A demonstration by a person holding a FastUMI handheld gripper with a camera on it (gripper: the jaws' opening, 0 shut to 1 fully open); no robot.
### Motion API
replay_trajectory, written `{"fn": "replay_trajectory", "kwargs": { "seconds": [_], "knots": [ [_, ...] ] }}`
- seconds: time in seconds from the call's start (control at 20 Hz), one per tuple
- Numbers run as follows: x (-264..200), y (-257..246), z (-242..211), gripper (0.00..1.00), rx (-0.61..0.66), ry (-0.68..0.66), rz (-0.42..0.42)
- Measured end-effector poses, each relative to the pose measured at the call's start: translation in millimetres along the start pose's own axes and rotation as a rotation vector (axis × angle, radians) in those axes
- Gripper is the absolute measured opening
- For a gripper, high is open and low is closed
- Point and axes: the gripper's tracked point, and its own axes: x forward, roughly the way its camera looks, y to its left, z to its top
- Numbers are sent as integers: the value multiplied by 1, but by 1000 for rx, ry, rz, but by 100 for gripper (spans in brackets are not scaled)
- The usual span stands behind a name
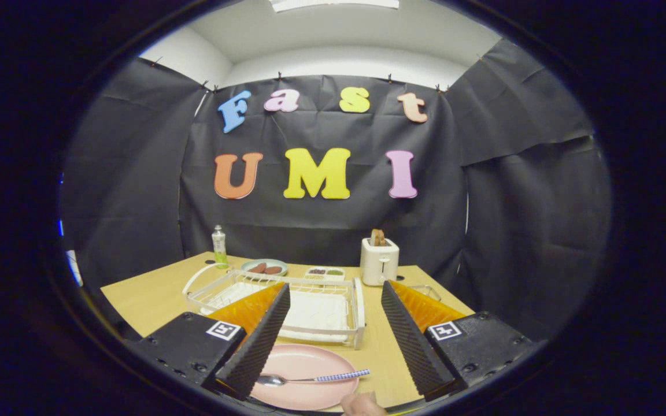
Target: Take the plate from the dish rack, then take the spoon from the basket and place it into the plate.
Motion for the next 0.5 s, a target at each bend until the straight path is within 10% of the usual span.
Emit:
{"fn": "replay_trajectory", "kwargs": {
  "seconds": [0.5],
  "knots": [
    [-84, -46, 47, 100, -7, -91, -98]
  ]
}}
